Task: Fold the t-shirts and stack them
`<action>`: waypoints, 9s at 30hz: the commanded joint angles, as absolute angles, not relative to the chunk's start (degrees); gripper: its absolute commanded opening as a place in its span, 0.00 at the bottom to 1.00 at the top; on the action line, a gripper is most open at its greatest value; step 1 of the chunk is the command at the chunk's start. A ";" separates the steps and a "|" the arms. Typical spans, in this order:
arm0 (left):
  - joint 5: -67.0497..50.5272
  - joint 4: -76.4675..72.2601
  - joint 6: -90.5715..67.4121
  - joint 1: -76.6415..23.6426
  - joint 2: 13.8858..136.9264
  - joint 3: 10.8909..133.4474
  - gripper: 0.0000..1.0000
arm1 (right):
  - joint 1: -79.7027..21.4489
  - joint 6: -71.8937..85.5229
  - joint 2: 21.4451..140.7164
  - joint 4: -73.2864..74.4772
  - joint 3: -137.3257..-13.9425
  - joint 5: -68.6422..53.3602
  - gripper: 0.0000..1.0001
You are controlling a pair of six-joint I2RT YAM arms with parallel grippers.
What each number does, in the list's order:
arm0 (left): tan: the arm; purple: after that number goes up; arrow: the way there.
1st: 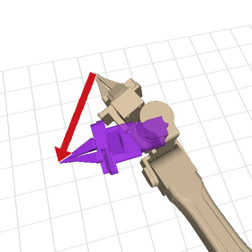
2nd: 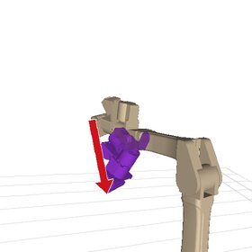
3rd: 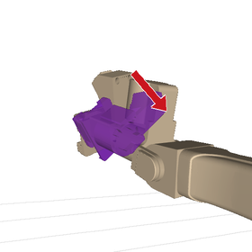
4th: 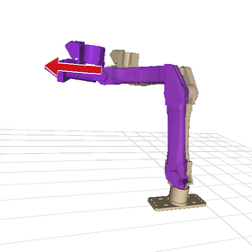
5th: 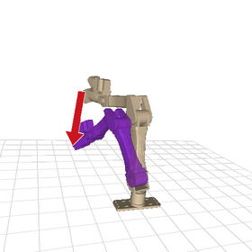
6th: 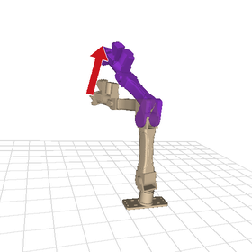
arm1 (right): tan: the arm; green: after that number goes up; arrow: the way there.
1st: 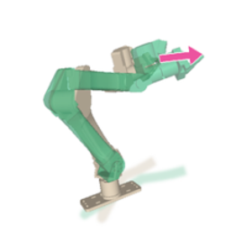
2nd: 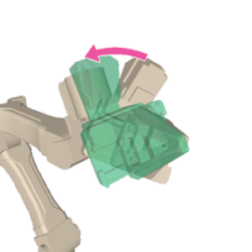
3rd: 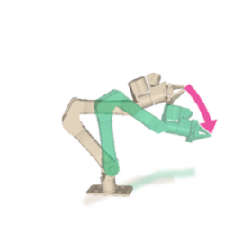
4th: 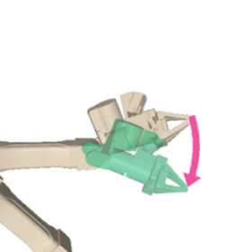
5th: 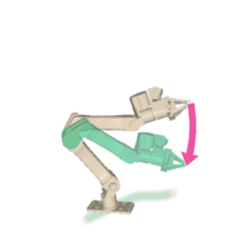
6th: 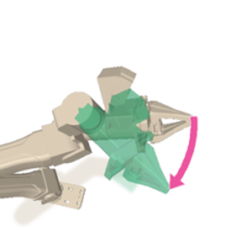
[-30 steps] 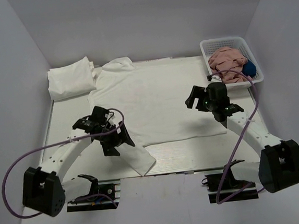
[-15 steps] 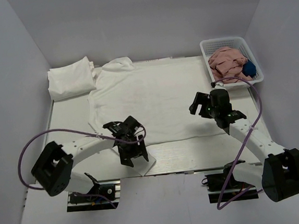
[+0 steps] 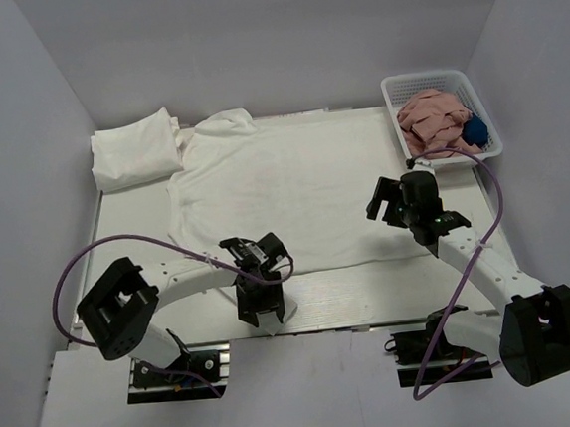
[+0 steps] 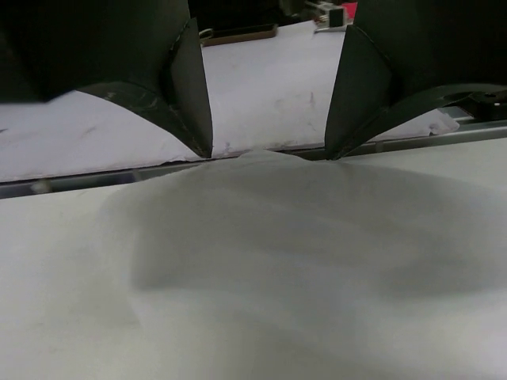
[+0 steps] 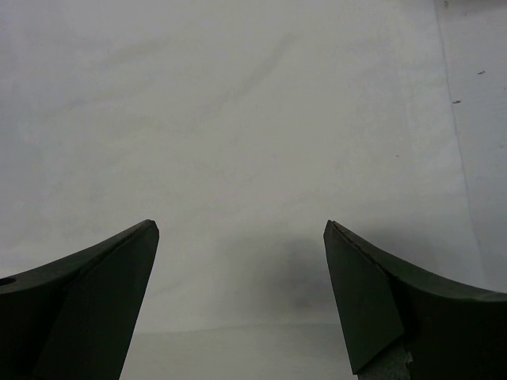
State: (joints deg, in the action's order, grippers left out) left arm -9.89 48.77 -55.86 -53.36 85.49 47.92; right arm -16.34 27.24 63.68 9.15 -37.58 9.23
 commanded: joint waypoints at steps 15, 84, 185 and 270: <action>-2.57 52.19 -53.88 -57.92 94.92 49.30 0.25 | -15.91 28.21 61.61 10.02 -34.81 10.28 0.91; 18.28 68.82 -78.49 -57.13 57.04 51.24 0.00 | -5.54 33.05 67.07 19.77 -33.31 13.18 0.82; 15.64 43.77 -51.33 -13.54 99.23 58.27 0.99 | -43.49 3.42 116.27 12.12 -94.99 -9.06 0.90; 11.34 33.49 -42.36 -13.01 89.70 59.14 0.99 | -16.88 22.50 100.54 0.71 -61.17 13.99 0.90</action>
